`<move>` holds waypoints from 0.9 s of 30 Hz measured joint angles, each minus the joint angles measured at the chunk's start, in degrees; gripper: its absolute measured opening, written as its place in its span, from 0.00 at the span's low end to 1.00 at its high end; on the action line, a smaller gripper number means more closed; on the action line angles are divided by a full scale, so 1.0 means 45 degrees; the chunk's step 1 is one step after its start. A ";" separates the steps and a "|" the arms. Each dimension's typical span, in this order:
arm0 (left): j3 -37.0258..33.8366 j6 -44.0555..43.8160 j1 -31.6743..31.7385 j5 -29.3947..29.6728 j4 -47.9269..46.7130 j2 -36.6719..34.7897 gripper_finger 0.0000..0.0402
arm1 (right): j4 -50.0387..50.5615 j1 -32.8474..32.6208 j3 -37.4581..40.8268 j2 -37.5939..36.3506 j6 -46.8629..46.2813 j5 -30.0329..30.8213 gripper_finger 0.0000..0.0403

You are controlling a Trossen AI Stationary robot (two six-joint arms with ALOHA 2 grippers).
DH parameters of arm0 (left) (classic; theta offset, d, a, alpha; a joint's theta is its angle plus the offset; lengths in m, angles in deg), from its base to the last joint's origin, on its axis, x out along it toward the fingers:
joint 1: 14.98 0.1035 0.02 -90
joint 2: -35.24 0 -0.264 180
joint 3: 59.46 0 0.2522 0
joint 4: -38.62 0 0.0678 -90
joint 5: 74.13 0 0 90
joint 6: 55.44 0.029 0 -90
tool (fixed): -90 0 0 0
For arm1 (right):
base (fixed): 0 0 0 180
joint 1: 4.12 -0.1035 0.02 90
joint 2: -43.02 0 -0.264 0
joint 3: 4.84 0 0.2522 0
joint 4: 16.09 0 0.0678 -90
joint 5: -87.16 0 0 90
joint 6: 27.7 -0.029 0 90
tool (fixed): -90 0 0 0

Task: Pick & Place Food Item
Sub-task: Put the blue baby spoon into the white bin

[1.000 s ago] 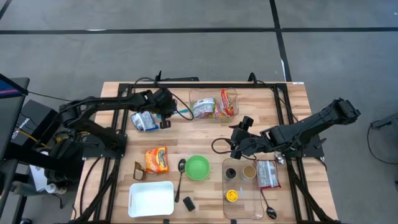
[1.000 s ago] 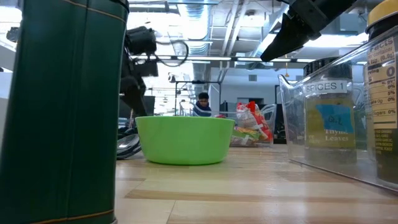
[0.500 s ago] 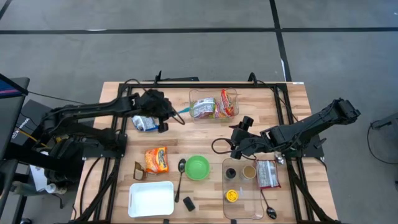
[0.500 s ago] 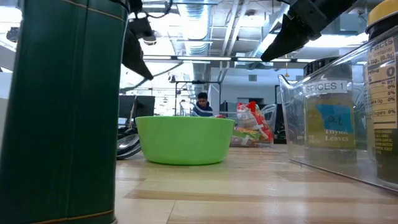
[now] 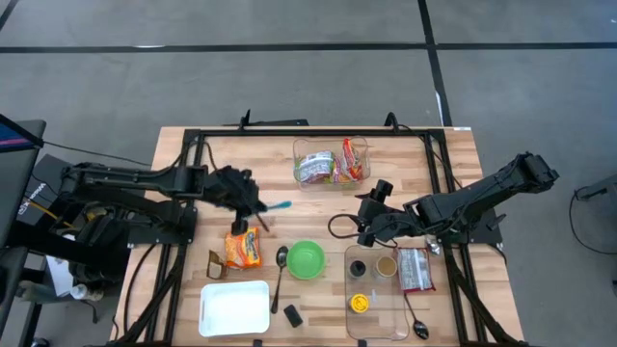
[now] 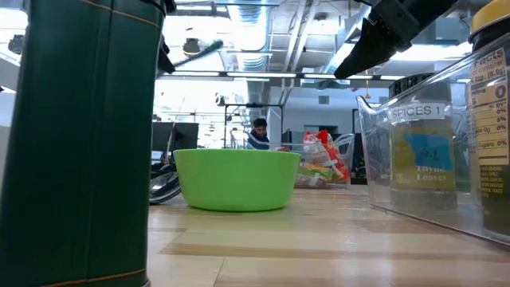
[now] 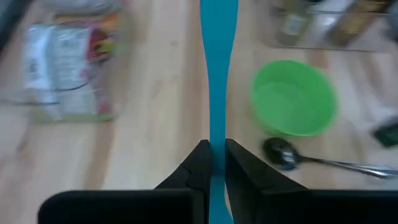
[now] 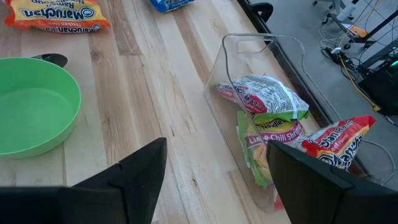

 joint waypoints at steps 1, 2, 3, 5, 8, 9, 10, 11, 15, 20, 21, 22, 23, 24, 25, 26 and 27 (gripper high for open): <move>0.0000 -0.0025 -0.0322 0.0010 -0.0026 -0.0093 0.05 | 0.0000 0.0000 -0.0004 0.0000 0.0000 0.0000 0.67; 0.0000 -0.0030 -0.0622 0.0010 -0.0105 -0.0190 0.05 | 0.0000 0.0000 0.0000 0.0000 0.0000 0.0000 0.67; 0.0000 -0.0035 -0.0918 0.0005 -0.0124 -0.0286 0.05 | 0.0000 0.0000 -0.0003 0.0000 0.0000 0.0000 0.67; 0.0000 -0.0293 -0.1487 0.0010 -0.0093 -0.0470 0.06 | 0.0000 -0.0010 -0.0005 0.0000 -0.0003 -0.0005 0.67; 0.0005 -0.1401 -0.2268 0.0010 -0.0041 -0.0725 0.06 | 0.0000 -0.0010 -0.0002 0.0000 -0.0005 -0.0005 0.67; 0.0005 -0.1872 -0.2517 0.0012 -0.0029 -0.0777 0.06 | -0.0005 -0.0010 0.0000 0.0000 -0.0005 -0.0005 0.67; 0.0005 -0.2338 -0.2785 0.0017 -0.0029 -0.0807 0.06 | -0.0005 -0.0010 -0.0005 0.0000 -0.0005 -0.0006 0.67; 0.0005 -0.2801 -0.3060 0.0018 -0.0031 -0.0830 0.05 | 0.0000 -0.0010 -0.0002 0.0000 -0.0005 -0.0010 0.67; 0.0005 -0.4543 -0.4313 0.0043 -0.0010 -0.0859 0.05 | -0.0005 -0.0010 0.0000 0.0000 -0.0005 -0.0010 0.67; 0.0010 -0.6611 -0.6011 0.0036 0.0465 -0.0854 0.06 | -0.0003 -0.0010 -0.0001 0.0000 0.0000 -0.0010 0.67; 0.0010 -0.6824 -0.6345 0.0086 0.0651 -0.0854 0.05 | 0.0000 -0.0010 0.0000 0.0000 0.0005 -0.0010 0.67; 0.0007 -0.7026 -0.6682 0.0201 0.0836 -0.0854 0.05 | -0.0005 -0.0009 0.0000 0.0000 0.0005 -0.0010 0.67; 0.0010 -0.7149 -0.6998 0.0401 0.0992 -0.0854 0.05 | -0.0005 -0.0005 -0.0002 0.0000 0.0012 -0.0010 0.67; 0.0010 -0.7307 -0.7300 0.0610 0.1123 -0.0854 0.05 | -0.0005 -0.0005 -0.0005 0.0000 0.0031 -0.0010 0.67; 0.0010 -0.7420 -0.7561 0.0850 0.1225 -0.0854 0.05 | -0.0005 -0.0010 -0.0005 0.0000 0.0113 -0.0015 0.67; 0.0010 -0.7648 -0.7804 0.1122 0.1266 -0.0854 0.05 | -0.0005 -0.0005 0.0000 0.0000 0.0203 -0.0010 0.67; 0.0010 -0.7866 -0.8032 0.1399 0.1273 -0.0854 0.05 | -0.0005 -0.0009 -0.0004 0.0000 0.0272 -0.0010 0.67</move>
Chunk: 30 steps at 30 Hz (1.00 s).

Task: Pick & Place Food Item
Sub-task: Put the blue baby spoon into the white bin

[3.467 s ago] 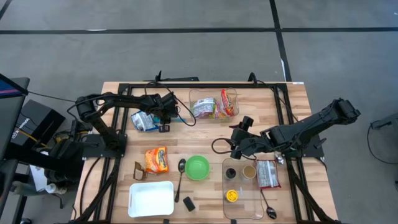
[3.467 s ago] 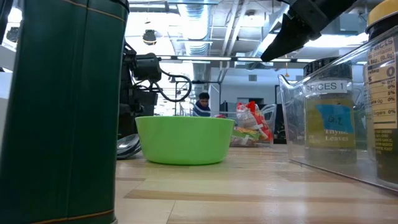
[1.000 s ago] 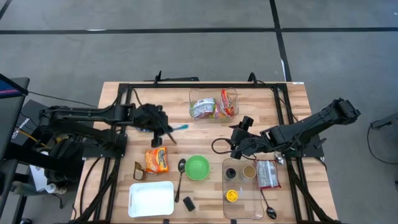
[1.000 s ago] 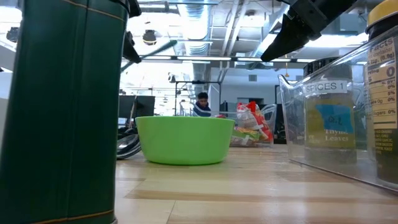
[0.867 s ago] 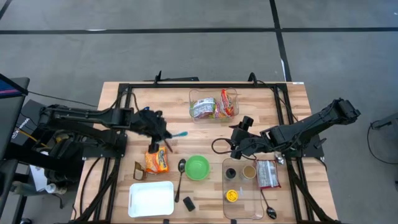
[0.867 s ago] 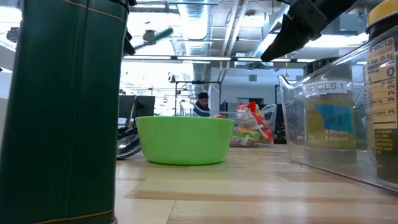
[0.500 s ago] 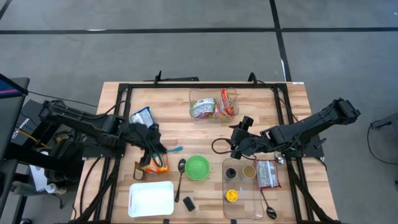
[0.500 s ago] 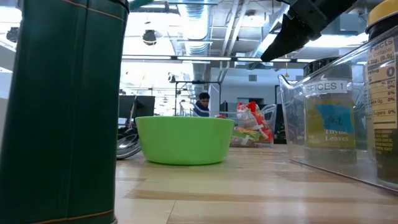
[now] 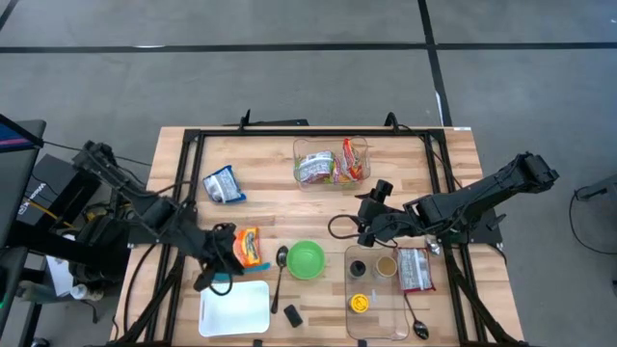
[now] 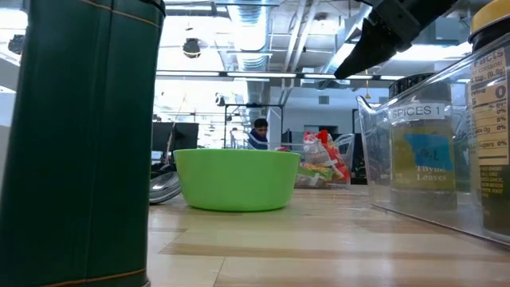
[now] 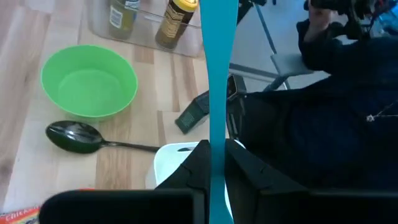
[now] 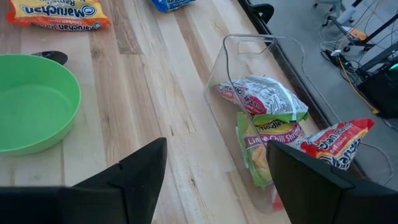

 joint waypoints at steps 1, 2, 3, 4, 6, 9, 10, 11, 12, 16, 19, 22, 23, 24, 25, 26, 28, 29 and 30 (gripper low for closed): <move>0.0000 -0.0291 -0.0200 0.0309 -0.0005 0.0000 0.05 | 0.0000 0.0000 0.0004 0.0000 0.0041 -0.0005 0.67; 0.0000 -0.0589 -0.0376 0.0621 -0.0005 0.0005 0.05 | 0.0000 0.0002 0.0002 0.0000 0.0056 0.0000 0.67; 0.0000 -0.0859 -0.0562 0.0949 -0.0006 0.0024 0.05 | 0.0000 0.0000 0.0004 0.0000 0.0118 0.0000 0.67; 0.0000 -0.1123 -0.0714 0.1267 0.0016 0.0075 0.05 | 0.0000 0.0000 0.0004 0.0000 0.0244 -0.0003 0.67; 0.0000 -0.1574 -0.0990 0.1739 -0.0019 0.0181 0.05 | 0.0000 0.0010 0.0004 0.0000 0.0482 0.0010 0.67; 0.0000 -0.2237 -0.1315 0.2155 0.0059 0.0485 0.05 | -0.0010 0.0042 0.0001 0.0000 0.0793 0.0015 0.67; 0.0000 -0.2507 -0.1405 0.2271 0.0045 0.0627 0.05 | -0.0022 0.0073 0.0002 0.0000 0.0874 0.0015 0.67; 0.0000 -0.2793 -0.1485 0.2365 0.0040 0.0790 0.05 | -0.0029 0.0105 0.0004 0.0000 0.0918 0.0015 0.67; 0.0000 -0.3021 -0.1547 0.2383 0.0057 0.0960 0.05 | -0.0029 0.0109 0.0002 0.0000 0.0932 0.0015 0.67; 0.0000 -0.3986 -0.1717 0.2392 0.0134 0.1712 0.05 | -0.0142 0.0218 0.0004 0.0000 0.1064 0.0024 0.67; 0.0000 -0.4661 -0.1932 0.2365 0.0252 0.2203 0.05 | -0.0327 0.0346 0.0001 0.0000 0.1199 0.0031 0.67; 0.0000 -0.5492 -0.2268 0.2355 0.0247 0.2645 0.05 | -0.0527 0.0476 0.0004 0.0000 0.1714 0.0049 0.67; 0.0000 -0.5856 -0.2409 0.2359 0.0234 0.2791 0.05 | -0.0637 0.0536 0.0004 0.0000 0.1872 0.0052 0.67; 0.0000 -0.6224 -0.2561 0.2360 0.0247 0.2921 0.05 | -0.0758 0.0590 0.0004 0.0000 0.2000 0.0048 0.67; 0.0000 -0.6595 -0.2706 0.2376 0.0253 0.3060 0.05 | -0.0825 0.0640 0.0002 0.0000 0.2062 0.0046 0.67; 0.0000 -0.6940 -0.2833 0.2394 0.0239 0.3216 0.05 | -0.0855 0.0694 0.0004 0.0000 0.2064 0.0044 0.67; 0.0000 -0.7428 -0.3056 0.2483 0.0238 0.3543 0.05 | -0.0902 0.0783 0.0000 0.0000 0.2060 0.0025 0.67; 0.0000 -0.7604 -0.3169 0.2552 0.0235 0.3692 0.05 | -0.0902 0.0809 0.0003 0.0000 0.2062 0.0021 0.67; 0.0000 -0.7823 -0.3271 0.2675 0.0257 0.3852 0.05 | -0.0899 0.0811 0.0002 0.0000 0.2070 0.0019 0.67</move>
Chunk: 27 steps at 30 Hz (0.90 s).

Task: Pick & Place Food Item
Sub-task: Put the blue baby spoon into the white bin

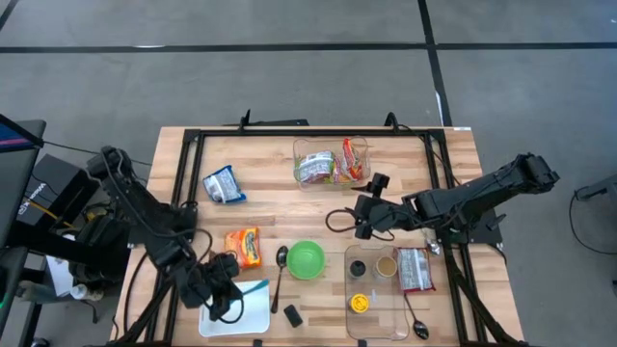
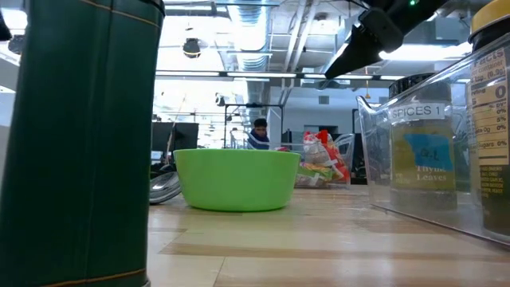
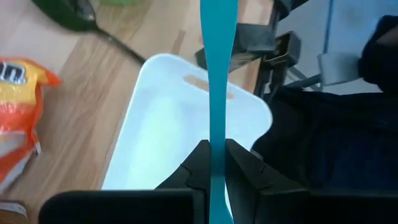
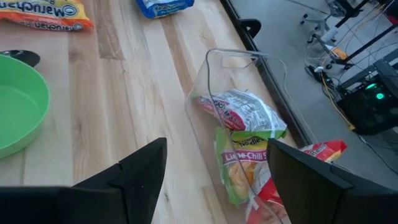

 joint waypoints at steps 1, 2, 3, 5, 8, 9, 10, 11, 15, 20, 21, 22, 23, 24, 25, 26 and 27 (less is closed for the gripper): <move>0.0000 -0.0177 -0.0079 0.0039 0.0000 0.0177 0.05 | 0.0000 0.0000 0.0003 0.0000 0.0022 0.0000 0.67; 0.0000 -0.0363 -0.0141 0.0045 -0.0022 0.0348 0.05 | -0.0002 -0.0002 0.0003 0.0000 0.0030 0.0000 0.67; 0.0000 -0.0545 -0.0167 0.0064 -0.0026 0.0532 0.05 | -0.0028 -0.0009 0.0003 0.0000 0.0080 -0.0002 0.67; 0.0000 -0.0841 -0.0239 0.0082 -0.0019 0.0878 0.05 | -0.0169 -0.0015 0.0002 0.0000 0.0256 -0.0010 0.67; 0.0000 -0.1430 -0.0351 0.0108 -0.0021 0.1386 0.05 | -0.0530 -0.0015 -0.0002 0.0000 0.0329 -0.0020 0.67; 0.0000 -0.1664 -0.0392 0.0107 -0.0024 0.1528 0.05 | -0.0582 -0.0015 -0.0002 0.0000 0.0334 -0.0024 0.67; 0.0000 -0.1786 -0.0432 0.0091 -0.0024 0.1646 0.05 | -0.0588 -0.0015 0.0003 0.0000 0.0352 -0.0020 0.67; 0.0000 -0.1965 -0.0489 0.0021 -0.0018 0.1744 0.05 | -0.0588 -0.0015 0.0003 0.0000 0.0359 -0.0024 0.67; 0.0000 -0.2538 -0.0754 -0.0235 -0.0019 0.2005 0.05 | -0.0588 -0.0015 0.0000 0.0000 0.0359 -0.0025 0.67; 0.0000 -0.2647 -0.0981 -0.0237 -0.0053 0.2035 0.05 | -0.0588 -0.0015 0.0000 0.0000 0.0359 -0.0034 0.67; 0.0000 -0.2647 -0.0990 -0.0242 -0.0142 0.2035 0.05 | -0.0585 -0.0015 0.0000 0.0000 0.0359 -0.0037 0.67; 0.0000 -0.2651 -0.1025 -0.0237 -0.0265 0.2035 0.05 | -0.0583 -0.0015 0.0000 0.0000 0.0359 -0.0042 0.67; 0.0000 -0.2652 -0.1043 -0.0237 -0.0367 0.2035 0.05 | -0.0583 -0.0015 -0.0002 0.0000 0.0359 -0.0054 0.67; 0.0000 -0.2652 -0.1044 -0.0242 -0.0378 0.2035 0.05 | -0.0583 -0.0015 0.0003 0.0000 0.0359 -0.0063 0.67; 0.0000 -0.2652 -0.1049 -0.0242 -0.0360 0.2035 0.05 | -0.0583 -0.0015 -0.0002 0.0000 0.0354 -0.0063 0.67; 0.0000 -0.2652 -0.1049 -0.0242 -0.0360 0.2035 0.05 | -0.0583 -0.0015 0.0000 0.0000 0.0354 -0.0063 0.67; 0.0000 -0.2650 -0.1049 -0.0245 -0.0368 0.2035 0.05 | -0.0583 -0.0015 0.0001 0.0000 0.0354 -0.0068 0.67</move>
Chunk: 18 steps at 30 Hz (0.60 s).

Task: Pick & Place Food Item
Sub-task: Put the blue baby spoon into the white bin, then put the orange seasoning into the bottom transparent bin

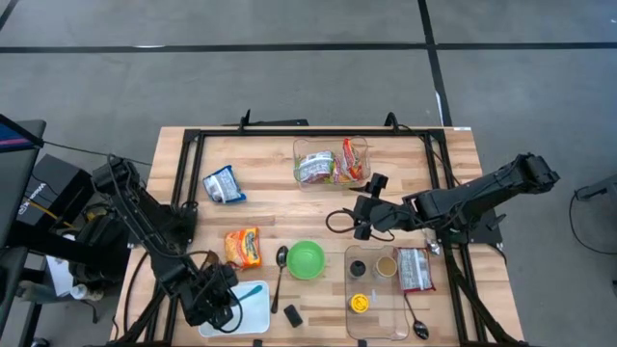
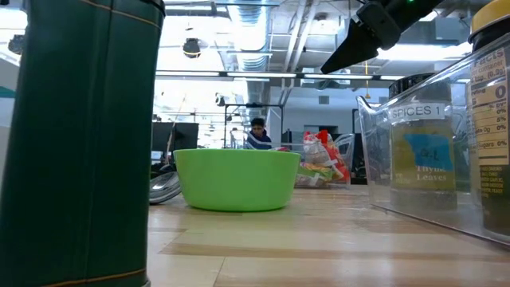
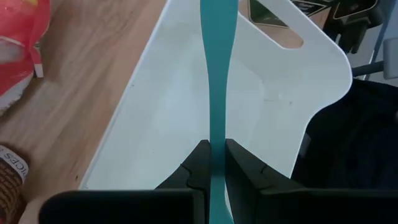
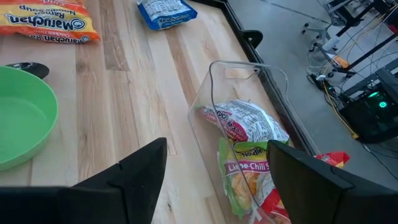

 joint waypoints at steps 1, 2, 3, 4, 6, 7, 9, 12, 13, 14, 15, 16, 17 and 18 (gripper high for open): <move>0.0000 0.0011 0.0001 -0.0007 -0.0001 0.0000 0.05 | 0.0000 0.0000 0.0002 0.0000 0.0000 0.0000 0.67; 0.0000 0.0035 0.0005 -0.0035 0.0004 0.0000 0.05 | 0.0000 0.0000 -0.0003 0.0000 -0.0005 0.0000 0.67; 0.0000 0.0067 0.0005 -0.0095 0.0003 0.0000 0.05 | 0.0000 0.0000 0.0002 0.0000 -0.0030 -0.0005 0.67; 0.0000 0.0071 0.0005 -0.0136 -0.0004 0.0000 0.06 | 0.0003 0.0000 0.0002 0.0000 -0.0034 -0.0023 0.67; 0.0000 0.0076 0.0005 -0.0324 0.0003 0.0000 0.07 | 0.0003 0.0000 0.0000 0.0000 -0.0036 -0.0162 0.67; 0.0000 0.0076 0.0005 -0.0414 -0.0002 0.0000 0.08 | 0.0000 0.0000 -0.0001 0.0000 -0.0034 -0.0278 0.67; 0.0000 0.0076 0.0005 -0.0427 0.0000 0.0000 0.11 | 0.0005 0.0000 0.0002 0.0000 -0.0034 -0.0325 0.67; 0.0000 0.0071 0.0005 -0.0428 0.0003 0.0000 0.14 | 0.0005 0.0000 0.0001 0.0000 -0.0039 -0.0330 0.67; 0.0000 0.0071 0.0005 -0.0429 0.0003 0.0000 0.15 | 0.0000 -0.0008 0.0002 0.0000 -0.0037 -0.0330 0.67; 0.0000 0.0071 0.0005 -0.0429 -0.0002 0.0000 0.16 | 0.0002 -0.0010 0.0002 0.0000 -0.0036 -0.0330 0.67; 0.0000 0.0070 0.0005 -0.0429 0.0003 0.0000 0.16 | 0.0005 -0.0018 0.0001 0.0000 -0.0034 -0.0330 0.67; 0.0000 0.0071 0.0005 -0.0429 0.0003 0.0000 0.17 | 0.0003 -0.0024 0.0000 0.0000 -0.0034 -0.0330 0.67; 0.0000 0.0069 0.0005 -0.0429 0.0003 0.0000 0.17 | 0.0004 -0.0024 0.0001 0.0000 -0.0034 -0.0330 0.67; 0.0000 0.0071 0.0005 -0.0429 0.0003 0.0000 0.18 | 0.0004 -0.0024 0.0001 0.0000 -0.0034 -0.0330 0.67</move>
